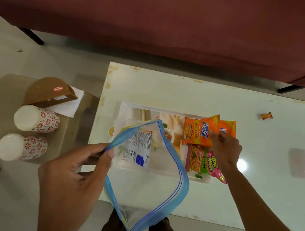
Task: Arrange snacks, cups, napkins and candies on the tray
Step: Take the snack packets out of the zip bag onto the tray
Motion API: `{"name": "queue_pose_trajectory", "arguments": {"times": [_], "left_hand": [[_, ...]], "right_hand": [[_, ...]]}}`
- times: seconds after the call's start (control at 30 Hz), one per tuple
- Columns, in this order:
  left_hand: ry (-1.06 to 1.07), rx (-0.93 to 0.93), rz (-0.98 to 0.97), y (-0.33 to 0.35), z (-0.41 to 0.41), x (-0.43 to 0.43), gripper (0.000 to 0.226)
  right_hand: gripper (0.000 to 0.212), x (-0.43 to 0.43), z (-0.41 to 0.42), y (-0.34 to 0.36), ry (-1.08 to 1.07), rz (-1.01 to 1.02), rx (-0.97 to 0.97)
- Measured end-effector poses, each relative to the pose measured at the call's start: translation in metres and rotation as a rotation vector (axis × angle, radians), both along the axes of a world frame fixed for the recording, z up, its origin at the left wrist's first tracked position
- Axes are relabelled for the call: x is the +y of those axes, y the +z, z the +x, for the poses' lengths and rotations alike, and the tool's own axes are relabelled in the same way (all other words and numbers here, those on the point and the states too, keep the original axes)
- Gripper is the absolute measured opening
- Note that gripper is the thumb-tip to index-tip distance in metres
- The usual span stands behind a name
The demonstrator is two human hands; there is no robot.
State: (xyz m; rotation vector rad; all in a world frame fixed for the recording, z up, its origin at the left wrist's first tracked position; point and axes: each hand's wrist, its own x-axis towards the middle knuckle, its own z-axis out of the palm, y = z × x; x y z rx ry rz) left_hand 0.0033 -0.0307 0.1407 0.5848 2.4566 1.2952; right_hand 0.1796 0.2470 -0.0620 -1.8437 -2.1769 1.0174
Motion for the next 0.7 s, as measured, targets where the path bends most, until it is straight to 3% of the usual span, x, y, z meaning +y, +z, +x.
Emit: {"name": "queue_pose_trajectory", "arguments": {"times": [0.1,0.2,0.33,0.43,0.57,0.63,0.7], "left_hand": [[-0.005,0.039,-0.010,0.000,0.002,0.005,0.016],[0.007,0.049,-0.020,0.000,0.004,0.008,0.016],[0.046,0.034,-0.023,0.002,0.005,0.009,0.014],[0.080,-0.004,-0.023,0.003,0.008,0.010,0.015],[0.077,-0.027,-0.035,0.006,0.015,0.010,0.017],[0.058,-0.014,-0.057,0.010,0.019,0.011,0.022],[0.034,0.008,-0.074,0.016,0.022,0.012,0.037]], "right_hand": [[0.031,-0.006,0.003,0.011,-0.050,0.001,0.029],[0.035,-0.011,0.008,0.038,-0.132,0.047,0.082],[0.025,-0.036,0.000,0.113,-0.141,0.131,0.339],[0.008,-0.073,-0.017,0.182,0.084,0.173,0.522],[0.009,-0.117,-0.044,0.218,0.505,0.061,0.640],[0.016,-0.126,-0.058,0.212,0.768,-0.063,0.481],[0.032,-0.128,-0.069,0.194,1.093,-0.059,0.147]]}}
